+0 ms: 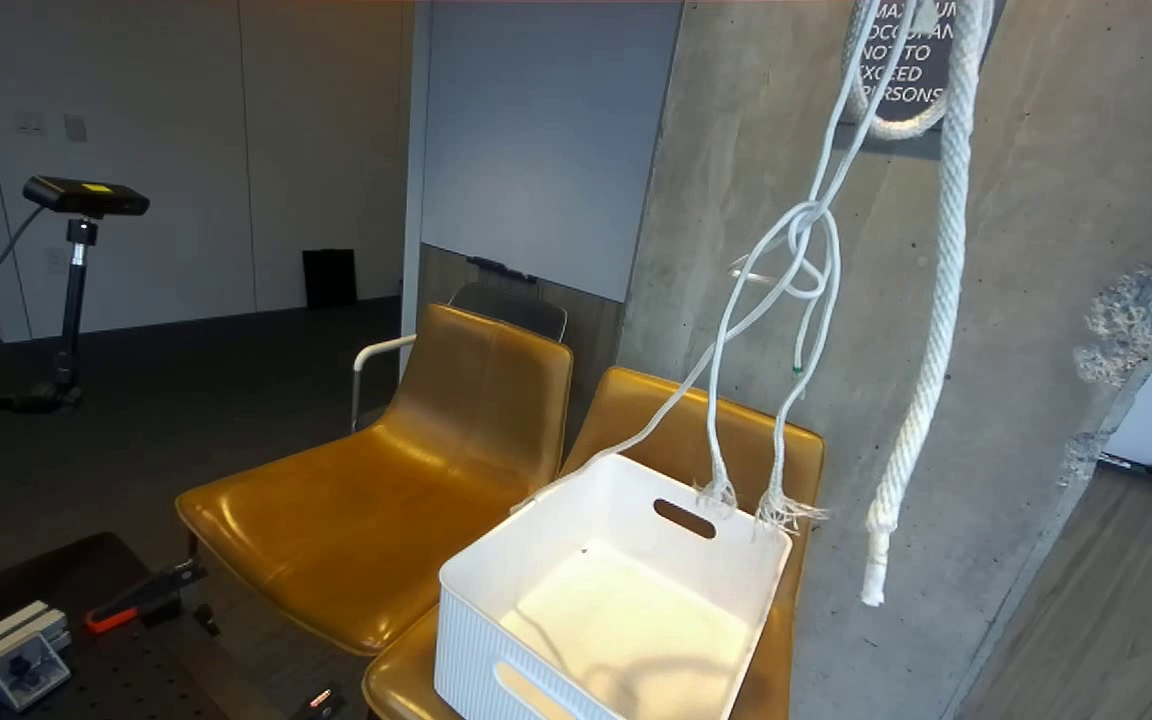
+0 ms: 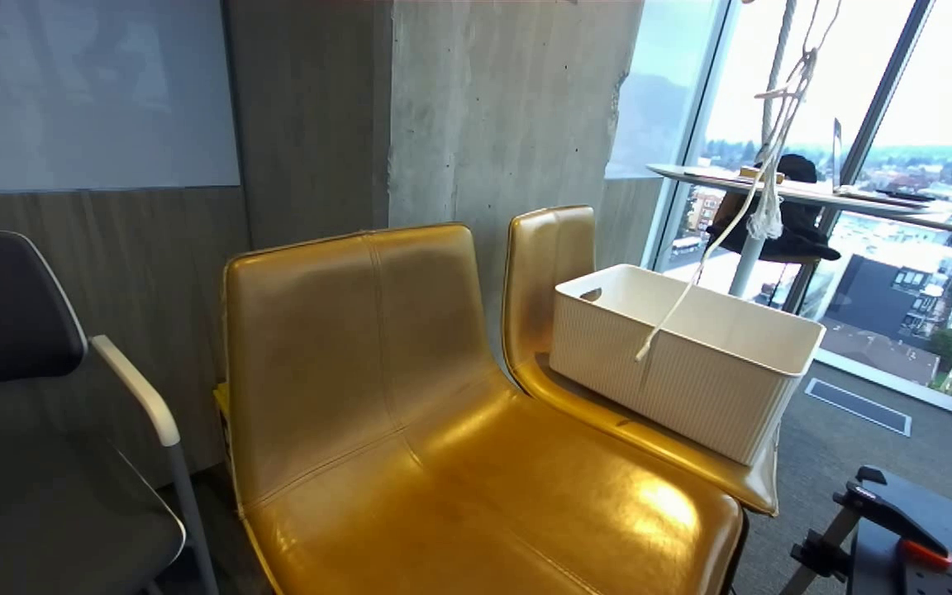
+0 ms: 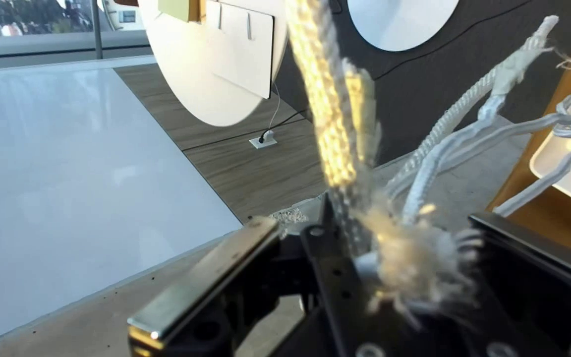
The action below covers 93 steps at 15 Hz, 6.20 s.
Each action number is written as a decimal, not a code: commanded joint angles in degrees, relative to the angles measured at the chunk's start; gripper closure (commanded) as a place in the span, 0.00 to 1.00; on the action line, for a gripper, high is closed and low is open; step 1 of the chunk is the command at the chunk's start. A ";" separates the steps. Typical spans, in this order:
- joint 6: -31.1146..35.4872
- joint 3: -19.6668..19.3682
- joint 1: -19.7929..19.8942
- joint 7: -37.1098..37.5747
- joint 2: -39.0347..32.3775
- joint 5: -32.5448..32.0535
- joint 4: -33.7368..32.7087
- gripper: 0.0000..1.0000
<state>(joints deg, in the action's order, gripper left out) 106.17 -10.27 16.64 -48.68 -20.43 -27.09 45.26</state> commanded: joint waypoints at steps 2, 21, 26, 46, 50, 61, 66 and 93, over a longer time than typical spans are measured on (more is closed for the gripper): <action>-3.84 -0.11 3.80 -6.37 -7.46 2.89 -14.94 0.96; -4.35 0.82 4.91 -11.61 -14.19 13.23 -22.07 0.96; -8.60 1.69 4.22 -10.56 -18.03 16.11 -22.56 0.96; -22.80 6.94 1.77 0.37 -35.48 22.90 -22.16 0.96; -21.72 7.34 0.72 1.50 -38.30 22.91 -21.44 0.96; -24.53 6.31 -1.55 3.66 -43.47 20.81 -20.50 0.96; -26.70 5.89 -2.10 3.63 -46.02 20.26 -21.16 0.96; -57.69 0.04 -9.14 -9.85 -41.63 5.24 -17.71 0.96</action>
<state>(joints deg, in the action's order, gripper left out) 51.56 -9.27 7.87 -56.02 -64.22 -19.67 26.13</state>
